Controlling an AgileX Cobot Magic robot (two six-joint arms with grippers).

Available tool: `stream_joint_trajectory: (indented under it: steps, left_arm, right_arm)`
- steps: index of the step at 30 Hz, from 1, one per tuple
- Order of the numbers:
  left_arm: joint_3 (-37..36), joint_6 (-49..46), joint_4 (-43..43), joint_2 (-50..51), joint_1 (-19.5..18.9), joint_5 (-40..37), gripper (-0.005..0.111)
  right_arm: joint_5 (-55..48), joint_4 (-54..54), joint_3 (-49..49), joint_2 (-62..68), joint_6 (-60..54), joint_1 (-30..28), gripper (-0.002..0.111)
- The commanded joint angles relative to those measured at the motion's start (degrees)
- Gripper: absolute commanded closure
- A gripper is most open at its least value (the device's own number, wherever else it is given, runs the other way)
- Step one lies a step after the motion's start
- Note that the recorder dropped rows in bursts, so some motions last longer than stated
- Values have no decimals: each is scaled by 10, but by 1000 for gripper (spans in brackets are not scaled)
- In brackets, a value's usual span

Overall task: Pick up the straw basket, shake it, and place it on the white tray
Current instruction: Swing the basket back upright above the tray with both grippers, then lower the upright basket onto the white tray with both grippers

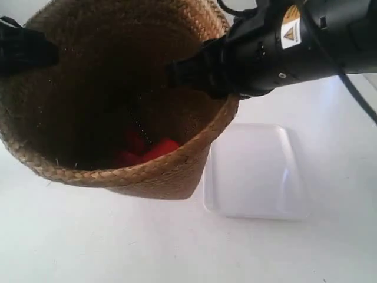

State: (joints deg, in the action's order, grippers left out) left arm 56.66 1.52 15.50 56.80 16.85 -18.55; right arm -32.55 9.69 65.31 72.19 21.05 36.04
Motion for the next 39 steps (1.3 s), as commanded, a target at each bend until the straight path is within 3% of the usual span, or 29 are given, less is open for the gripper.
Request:
stream_joint_trajectory:
  steps: [1, 6, 14, 23, 28, 34, 39]
  left_arm:
    - [7, -15, 2, -8, 4, 24, 107]
    - [19, -10, -3, -1, 4, 8, 107]
    - [97, -7, 121, 95, 5, 12, 107]
    - [136, 21, 162, 198, 99, 93, 107]
    - [152, 47, 162, 244, 132, 122, 107]
    - [168, 47, 162, 284, 158, 143, 107]
    - [168, 47, 162, 314, 158, 143, 107]
  right_arm:
    - [7, 14, 3, -5, -17, 4, 108]
    - [-34, 34, 14, -6, -17, -10, 108]
    - [-102, 9, 84, 5, -62, -124, 108]
    - [-218, -26, 173, 103, -158, -214, 108]
    - [-265, -26, 226, 147, -191, -254, 108]
    - [-305, -26, 252, 177, -220, -300, 108]
    - [-309, -23, 252, 189, -223, -322, 108]
